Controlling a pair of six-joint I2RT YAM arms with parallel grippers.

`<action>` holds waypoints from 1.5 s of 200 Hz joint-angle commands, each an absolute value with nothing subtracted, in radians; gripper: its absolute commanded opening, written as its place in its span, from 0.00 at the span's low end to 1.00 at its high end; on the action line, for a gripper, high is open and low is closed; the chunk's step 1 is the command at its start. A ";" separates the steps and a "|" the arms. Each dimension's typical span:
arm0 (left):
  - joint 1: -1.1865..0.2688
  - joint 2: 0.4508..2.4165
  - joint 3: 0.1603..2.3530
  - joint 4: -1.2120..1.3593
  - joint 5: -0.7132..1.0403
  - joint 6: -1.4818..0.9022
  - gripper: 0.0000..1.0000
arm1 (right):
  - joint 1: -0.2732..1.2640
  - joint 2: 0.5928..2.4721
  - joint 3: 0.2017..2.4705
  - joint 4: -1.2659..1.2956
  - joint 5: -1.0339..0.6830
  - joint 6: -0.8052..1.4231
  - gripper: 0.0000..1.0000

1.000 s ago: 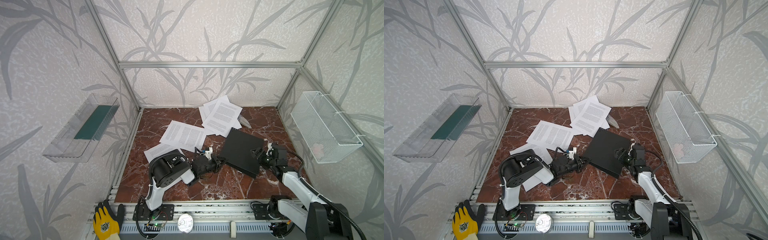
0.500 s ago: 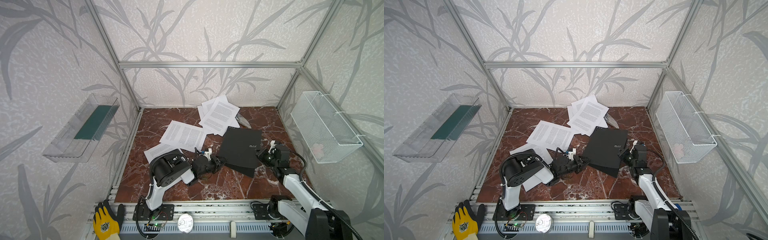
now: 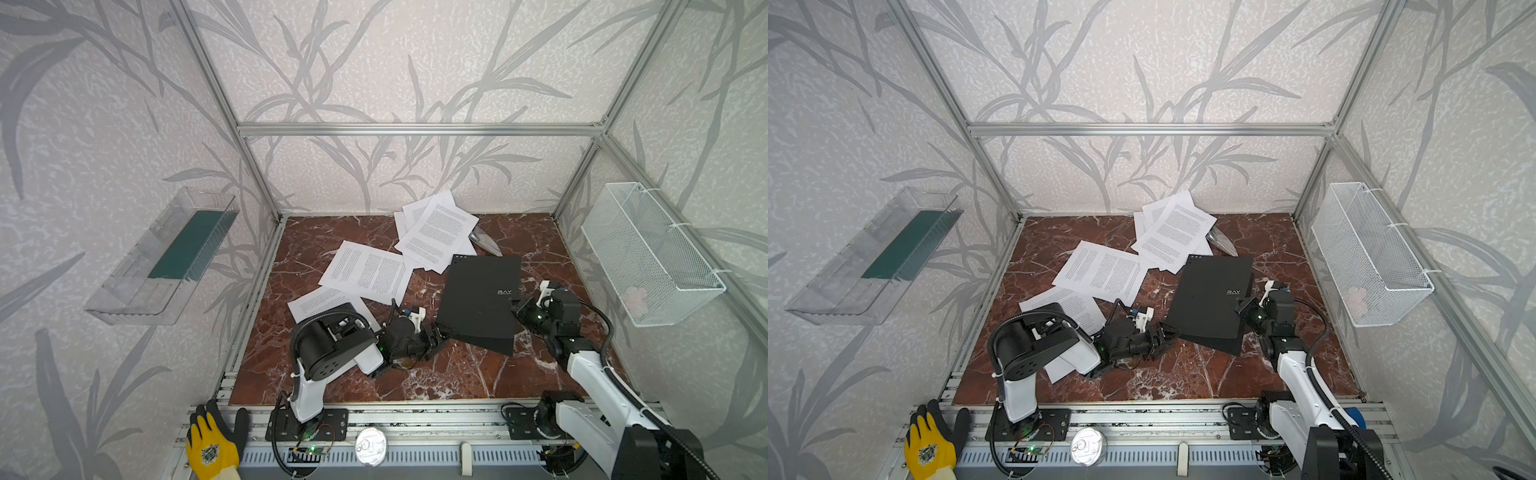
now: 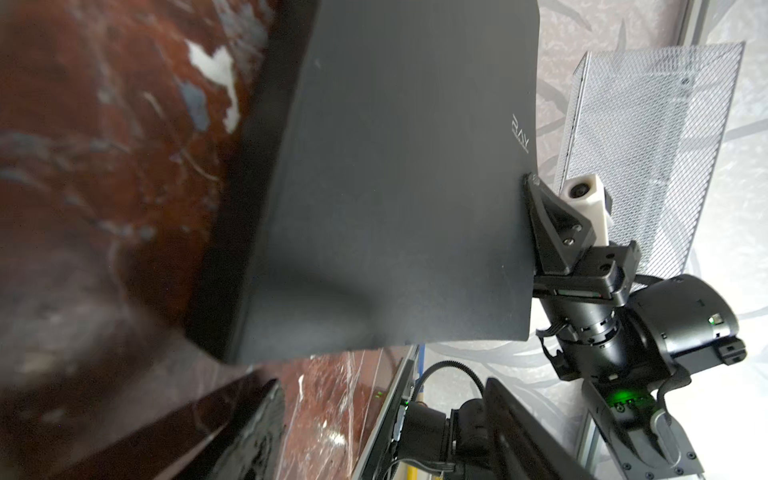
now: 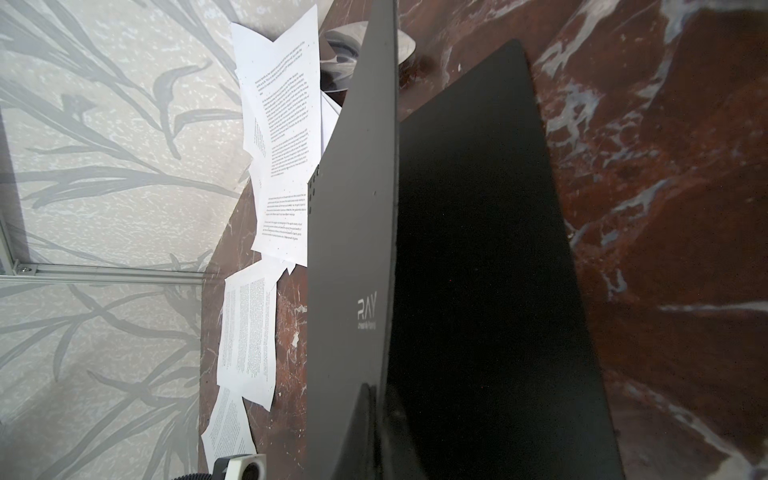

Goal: Put the files into the folder

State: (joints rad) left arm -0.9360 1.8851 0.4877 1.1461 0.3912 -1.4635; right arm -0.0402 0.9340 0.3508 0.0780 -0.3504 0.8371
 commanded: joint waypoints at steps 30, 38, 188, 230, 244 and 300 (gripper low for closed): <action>-0.952 1.607 0.562 0.632 0.447 -1.162 0.78 | -0.047 0.908 0.380 -0.024 -0.380 0.771 0.00; -0.953 1.549 0.586 0.525 0.430 -1.103 0.79 | -0.048 0.892 0.388 -0.037 -0.385 0.759 0.00; -0.714 0.913 0.717 -0.234 0.096 -0.655 1.00 | -0.051 0.704 0.627 -0.530 -0.427 0.489 0.00; -0.704 0.927 0.698 -0.210 0.100 -0.661 1.00 | -0.051 0.756 0.665 -0.529 -0.490 0.440 0.00; -0.700 0.936 0.688 -0.197 0.104 -0.666 1.00 | -0.051 0.754 0.671 -0.499 -0.529 0.455 0.00; -0.684 0.975 0.689 -0.187 0.122 -0.671 1.00 | -0.049 0.790 0.784 -0.564 -0.508 0.397 0.00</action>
